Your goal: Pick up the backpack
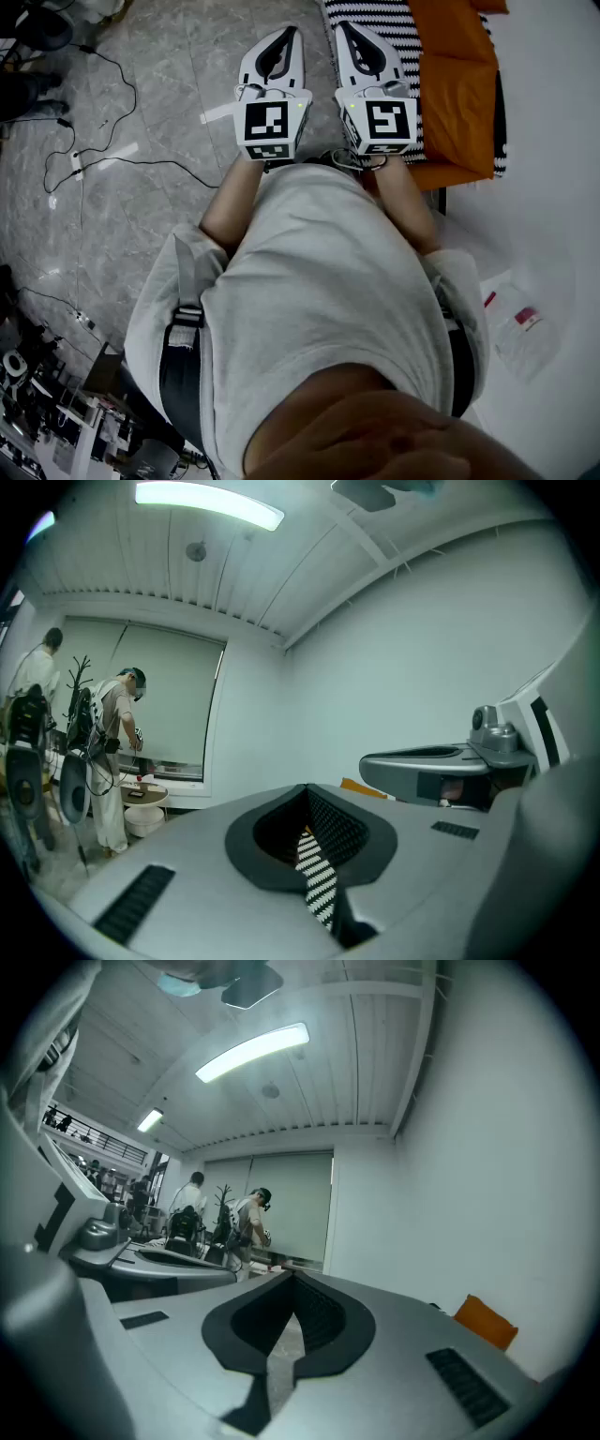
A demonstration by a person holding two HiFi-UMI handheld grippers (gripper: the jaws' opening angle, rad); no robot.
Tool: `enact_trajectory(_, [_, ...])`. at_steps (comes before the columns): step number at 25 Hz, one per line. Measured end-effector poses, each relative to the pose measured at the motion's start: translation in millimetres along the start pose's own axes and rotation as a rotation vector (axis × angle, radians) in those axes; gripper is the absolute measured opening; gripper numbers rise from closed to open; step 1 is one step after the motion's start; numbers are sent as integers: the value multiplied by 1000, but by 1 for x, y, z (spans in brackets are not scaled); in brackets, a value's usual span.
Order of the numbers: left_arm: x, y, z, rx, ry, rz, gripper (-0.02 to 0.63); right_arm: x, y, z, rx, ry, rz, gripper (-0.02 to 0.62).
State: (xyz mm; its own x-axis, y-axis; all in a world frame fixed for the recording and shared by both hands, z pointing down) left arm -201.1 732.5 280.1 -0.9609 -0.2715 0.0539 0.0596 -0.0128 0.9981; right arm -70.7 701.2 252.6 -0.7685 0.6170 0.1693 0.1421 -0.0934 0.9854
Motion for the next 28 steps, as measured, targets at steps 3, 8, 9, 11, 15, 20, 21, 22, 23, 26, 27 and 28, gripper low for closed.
enact_trajectory(3, [8, 1, -3, 1, 12, 3, 12, 4, 0, -6, -1, 9, -3, 38])
enact_trajectory(8, [18, 4, -9, 17, 39, -7, 12, 14, 5, -18, 8, 5, 1, 38])
enact_trajectory(9, [21, 6, -9, 25, 48, -11, 12, 18, 9, -19, 19, 1, 14, 38])
enact_trajectory(11, [31, 11, -9, 39, 67, -16, 12, 27, 17, -25, 48, -4, 42, 40])
enact_trajectory(15, [57, 22, -7, 63, 93, -14, 12, 37, 23, -43, 69, -2, -15, 40])
enact_trajectory(20, [82, 30, -10, 85, 111, -22, 12, 46, 32, -62, 80, 0, -62, 40])
enact_trajectory(21, [86, 33, -10, 94, 113, -18, 12, 48, 34, -64, 85, 0, -67, 40])
enact_trajectory(22, [89, 35, -11, 103, 116, -14, 12, 49, 36, -66, 91, -2, -69, 40])
enact_trajectory(23, [92, 38, -12, 112, 120, -10, 12, 50, 38, -69, 97, -3, -67, 40])
enact_trajectory(26, [96, 45, -20, 124, 140, -7, 12, 48, 45, -76, 110, -10, -60, 40])
enact_trajectory(27, [95, 48, -24, 123, 149, -10, 12, 45, 48, -78, 112, -12, -58, 40])
enact_trajectory(28, [95, 50, -28, 121, 159, -16, 12, 43, 50, -79, 113, -13, -55, 40])
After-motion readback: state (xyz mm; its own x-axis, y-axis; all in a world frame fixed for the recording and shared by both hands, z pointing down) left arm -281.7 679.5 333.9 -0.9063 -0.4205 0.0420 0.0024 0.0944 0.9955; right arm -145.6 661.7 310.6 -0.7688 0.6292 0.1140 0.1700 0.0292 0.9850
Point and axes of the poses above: the fingertips, and each gripper's own axes: z backward along the fingers, x to its left, y out of its underside, the point moved 8 cm from there along z, backward along the fingers, and after that the axes turned 5 degrees about -x, right-handed, at the moved point
